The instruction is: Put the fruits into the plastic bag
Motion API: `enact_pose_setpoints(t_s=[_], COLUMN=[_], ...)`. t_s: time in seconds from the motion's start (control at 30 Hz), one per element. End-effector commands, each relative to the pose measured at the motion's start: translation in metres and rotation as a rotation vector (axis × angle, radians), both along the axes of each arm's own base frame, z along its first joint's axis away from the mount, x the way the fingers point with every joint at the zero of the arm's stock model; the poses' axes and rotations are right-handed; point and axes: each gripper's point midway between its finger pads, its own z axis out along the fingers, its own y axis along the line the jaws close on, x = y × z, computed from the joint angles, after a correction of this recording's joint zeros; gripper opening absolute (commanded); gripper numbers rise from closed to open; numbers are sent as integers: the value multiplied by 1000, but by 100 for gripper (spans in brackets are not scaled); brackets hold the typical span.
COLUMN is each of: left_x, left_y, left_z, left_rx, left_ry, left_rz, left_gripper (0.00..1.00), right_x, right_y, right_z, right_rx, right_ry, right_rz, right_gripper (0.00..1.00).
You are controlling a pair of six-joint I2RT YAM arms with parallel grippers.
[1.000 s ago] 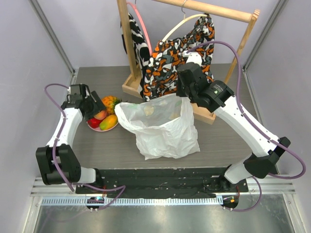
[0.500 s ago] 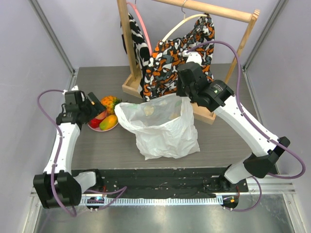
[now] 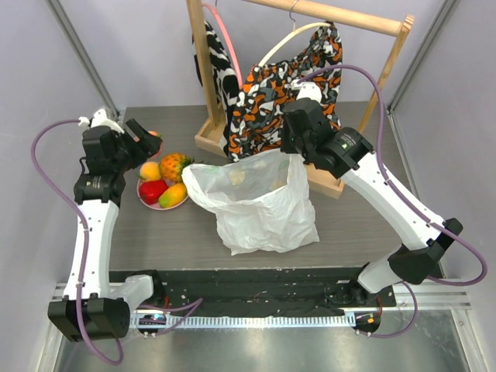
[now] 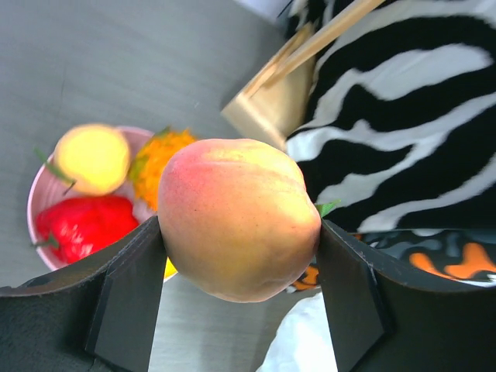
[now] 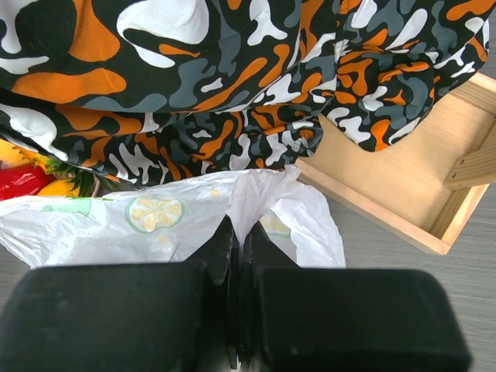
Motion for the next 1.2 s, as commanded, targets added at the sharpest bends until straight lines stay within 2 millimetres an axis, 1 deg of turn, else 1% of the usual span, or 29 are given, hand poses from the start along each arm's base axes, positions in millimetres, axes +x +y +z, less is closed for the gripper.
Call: enact_pose_setpoints(t_s=[0.0,0.03,0.07,0.1,0.13,0.17,0.2,0.23,0.27,0.3,0.33,0.37,0.43,0.47,0.6,0.7,0.73,0.77,0.83,0.87,0.9,0.93,1.0,1.03,1.17], left_x=[4,5,5,7,6,9,9,8,5,5,5,-1,-3,-7,-18,-29,-34,-40,-49,-55,-58,-61,-66,-69,-69], left_y=[-14,-18,-32,-39,-49,-71,-85,-98,-122,-135,-147,-163,-177,-186,-206,-219,-223,-227,-230,-234,-235,-235,-238,-240,-242], left_z=[57,61,72,76,88,87,90,99,99,97,102,101,97,95,88,74,65,61,46,42,37,29,22,15,4], left_rx=[49,62,83,92,105,114,124,116,98,60,42,24,13,10,-5,-15,-14,-13,-2,-4,-5,-5,-8,-7,15], left_ry=[-166,-174,-195,-203,-229,-223,-234,-252,-252,-242,-260,-260,-253,-249,-230,-187,-154,-141,-93,-82,-69,-44,-19,-1,18], left_rz=[-57,-68,-110,-126,-149,-201,-243,-276,-342,-369,-393,-434,-461,-487,-571,-638,-664,-699,-731,-755,-767,-775,-792,-797,-794], left_gripper=[43,43,43,43,43,43,43,44,43,43,43,43,43,43,43,43,43,43,43,43,43,43,44,44,45], right_x=[4,4,4,4,3,3,3,3,3,3,3,3,3,3,3,3,3,4,4,3,3,3,3,3,3], right_y=[0,1,1,1,2,2,2,3,3,2,2,1,1,0,-1,0,1,0,2,2,2,2,2,2,3], right_z=[23,23,24,24,24,24,23,23,23,23,23,24,24,26,26,25,24,24,25,25,24,24,25,24,21], right_rx=[46,47,49,50,49,52,52,53,53,55,55,56,55,56,55,55,53,54,59,59,58,59,59,59,59], right_ry=[-68,-69,-69,-70,-70,-69,-68,-67,-67,-67,-67,-70,-72,-76,-79,-77,-74,-75,-76,-74,-73,-73,-75,-72,-65], right_rz=[1,2,5,5,7,11,11,15,15,13,11,8,5,1,-1,4,5,6,11,10,10,11,12,11,17], right_gripper=[1,1,1,1,1,1,1,1,1,1,1,1,1,1,1,1,1,1,1,1,1,1,1,1,1])
